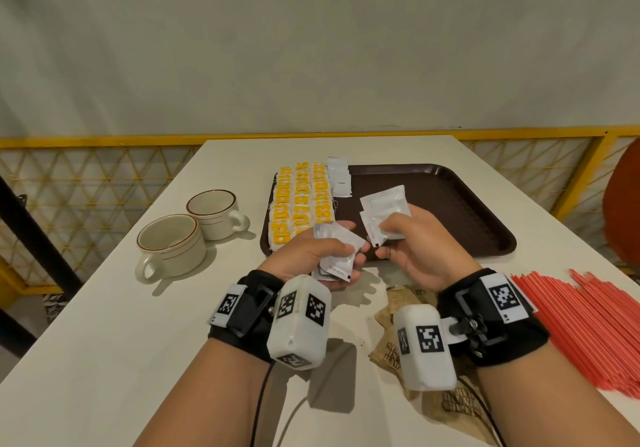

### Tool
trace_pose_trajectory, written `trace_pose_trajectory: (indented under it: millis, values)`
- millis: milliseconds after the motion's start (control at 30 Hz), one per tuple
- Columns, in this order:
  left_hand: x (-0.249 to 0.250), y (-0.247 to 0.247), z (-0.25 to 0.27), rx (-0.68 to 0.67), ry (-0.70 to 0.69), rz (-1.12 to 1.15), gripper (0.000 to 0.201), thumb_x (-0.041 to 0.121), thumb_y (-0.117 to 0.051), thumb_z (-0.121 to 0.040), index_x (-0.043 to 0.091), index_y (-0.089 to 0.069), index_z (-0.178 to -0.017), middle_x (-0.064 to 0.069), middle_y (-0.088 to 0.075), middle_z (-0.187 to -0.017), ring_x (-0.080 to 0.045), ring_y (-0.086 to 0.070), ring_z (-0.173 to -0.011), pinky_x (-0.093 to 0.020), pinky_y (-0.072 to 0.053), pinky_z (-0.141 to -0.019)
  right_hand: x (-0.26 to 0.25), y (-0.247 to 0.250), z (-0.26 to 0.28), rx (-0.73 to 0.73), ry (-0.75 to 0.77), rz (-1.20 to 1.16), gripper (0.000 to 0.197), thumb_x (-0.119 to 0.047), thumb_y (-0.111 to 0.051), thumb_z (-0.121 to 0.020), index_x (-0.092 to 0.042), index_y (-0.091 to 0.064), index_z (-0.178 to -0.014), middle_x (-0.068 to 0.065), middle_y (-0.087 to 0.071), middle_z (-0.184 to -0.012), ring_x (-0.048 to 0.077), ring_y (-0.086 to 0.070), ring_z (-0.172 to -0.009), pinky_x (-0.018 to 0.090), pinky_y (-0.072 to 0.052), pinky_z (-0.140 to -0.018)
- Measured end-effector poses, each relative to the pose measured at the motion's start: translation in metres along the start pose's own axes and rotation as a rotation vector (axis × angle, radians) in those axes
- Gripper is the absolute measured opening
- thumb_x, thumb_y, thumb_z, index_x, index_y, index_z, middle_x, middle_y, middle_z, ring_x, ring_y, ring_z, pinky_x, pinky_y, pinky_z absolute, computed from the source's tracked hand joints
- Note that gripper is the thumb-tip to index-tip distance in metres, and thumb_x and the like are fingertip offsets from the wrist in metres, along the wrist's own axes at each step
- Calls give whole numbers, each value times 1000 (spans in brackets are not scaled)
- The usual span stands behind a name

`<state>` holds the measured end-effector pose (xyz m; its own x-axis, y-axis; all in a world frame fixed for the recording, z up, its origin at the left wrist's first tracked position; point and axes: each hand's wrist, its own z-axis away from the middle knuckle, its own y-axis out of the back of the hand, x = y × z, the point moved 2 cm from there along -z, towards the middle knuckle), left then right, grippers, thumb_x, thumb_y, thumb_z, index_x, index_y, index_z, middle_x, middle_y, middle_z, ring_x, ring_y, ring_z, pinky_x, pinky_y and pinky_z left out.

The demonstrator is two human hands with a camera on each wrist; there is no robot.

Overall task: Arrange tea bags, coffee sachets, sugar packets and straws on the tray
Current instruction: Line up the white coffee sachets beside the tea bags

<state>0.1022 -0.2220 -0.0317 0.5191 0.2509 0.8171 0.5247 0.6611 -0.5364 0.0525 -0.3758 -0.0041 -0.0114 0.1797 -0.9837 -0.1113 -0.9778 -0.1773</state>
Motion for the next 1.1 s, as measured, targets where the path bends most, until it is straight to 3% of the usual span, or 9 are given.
trace_pose_trajectory:
  millis: [167,300,367,433,667,767,867,1033,1100]
  values:
    - [5,7,-3,92,-53,-5,46,-16,-42,-86,11,-52,-122,-16,-68,-82,-23,-65,-70,-34,-55,-62,1,2,0,-4,60,12,30,4,-58,-89,-6,-59,-118,14,-70,-104,18,-68,-78,23,-54,-58]
    - [7,5,-3,180,-64,19,18,6,-59,-89,10,-56,-106,-13,-60,-74,-19,-60,-61,-30,-54,-56,2,2,2,-3,68,122,34,1,-71,-79,-10,-63,-110,9,-74,-95,16,-69,-76,22,-51,-51]
    - [6,5,-2,165,-71,-72,36,27,-73,-80,7,-59,-107,-17,-63,-85,-22,-62,-72,-32,-55,-62,4,0,3,-24,54,220,34,-2,-75,-77,-13,-63,-107,8,-74,-92,16,-70,-73,21,-49,-49]
    - [3,5,-1,134,-97,-191,57,34,-81,-73,6,-60,-117,-24,-63,-106,-31,-62,-92,-42,-54,-79,5,-3,4,-40,47,285,36,-3,-77,-75,-14,-62,-105,10,-73,-93,18,-69,-73,22,-49,-49]
    - [3,12,-5,161,-170,-208,44,9,-71,-78,3,-59,-120,-26,-61,-110,-35,-59,-94,-36,-48,-74,6,-7,3,-148,-17,121,29,-17,-64,-88,-10,-57,-115,14,-68,-103,21,-66,-83,25,-54,-57]
    - [6,13,-4,217,-203,-151,29,7,-69,-83,9,-63,-111,-20,-64,-99,-31,-61,-84,-35,-46,-73,4,-1,-3,76,49,-10,16,-12,-52,-97,-10,-60,-110,12,-67,-103,18,-63,-85,25,-56,-63]
    - [10,18,-5,290,-221,-88,20,8,-65,-86,16,-65,-104,-12,-68,-95,-25,-65,-82,-35,-52,-66,-4,12,-4,258,169,-98,11,-10,-55,-95,-11,-62,-103,5,-71,-96,15,-64,-86,24,-56,-68]
    - [10,12,-4,235,-244,-30,19,9,-61,-89,15,-64,-106,-16,-68,-100,-27,-64,-87,-34,-53,-67,-2,1,2,20,66,-63,10,-4,-57,-91,-2,-58,-101,10,-69,-89,16,-62,-75,19,-55,-60]
    - [8,7,-3,172,-222,-50,21,20,-66,-85,12,-66,-105,-20,-63,-99,-28,-61,-81,-35,-48,-68,5,-6,1,-8,68,-11,8,-2,-59,-90,-3,-57,-98,11,-67,-86,19,-61,-73,22,-54,-60]
